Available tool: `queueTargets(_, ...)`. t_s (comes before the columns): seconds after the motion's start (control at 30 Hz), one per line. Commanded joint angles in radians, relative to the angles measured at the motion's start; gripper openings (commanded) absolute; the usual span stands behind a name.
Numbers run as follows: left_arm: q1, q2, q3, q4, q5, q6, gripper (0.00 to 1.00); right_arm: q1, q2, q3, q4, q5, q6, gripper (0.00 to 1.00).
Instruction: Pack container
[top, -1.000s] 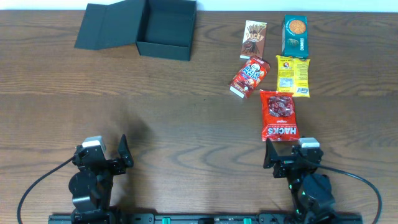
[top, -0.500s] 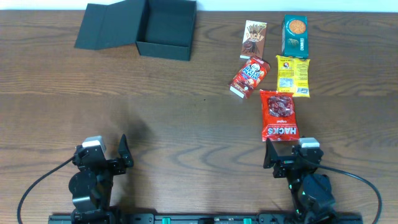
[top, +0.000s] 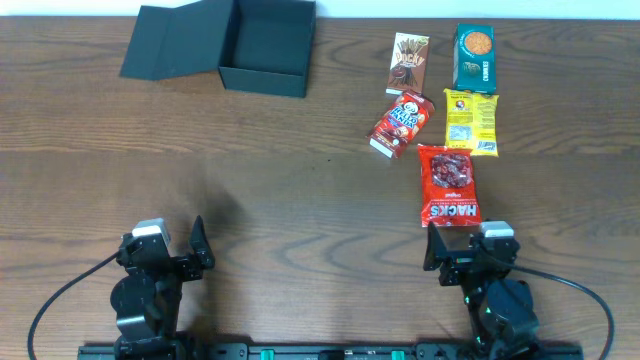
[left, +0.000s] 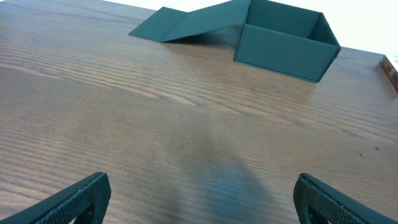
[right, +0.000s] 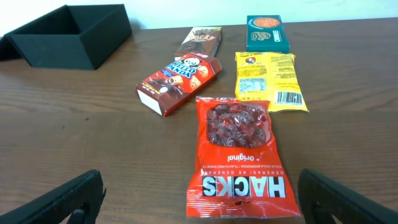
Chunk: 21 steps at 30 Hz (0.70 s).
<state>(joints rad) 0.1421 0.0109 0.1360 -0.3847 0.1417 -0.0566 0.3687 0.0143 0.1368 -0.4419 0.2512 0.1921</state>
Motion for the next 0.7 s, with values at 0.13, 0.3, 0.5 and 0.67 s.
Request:
queueTargets(0.13, 0.002, -0.006, -0.021, 0.003, -0.014, -0.015, 0.95, -0.008, -0.009, -0.010, -0.003, 0.003, -0.017, 0.99)
queueTargets(0.3, 0.002, -0.006, -0.021, 0.001, 0.140, -0.190, 0.95, -0.008, -0.009, -0.010, -0.003, 0.003, -0.017, 0.99)
queueTargets(0.5, 0.002, -0.006, -0.021, 0.002, 0.280, -0.367, 0.95, -0.008, -0.009, -0.010, -0.003, 0.003, -0.017, 0.99)
queueTargets(0.67, 0.002, -0.006, -0.021, 0.009, 0.298, -0.378, 0.95, -0.008, -0.009, -0.010, -0.003, 0.003, -0.017, 0.99)
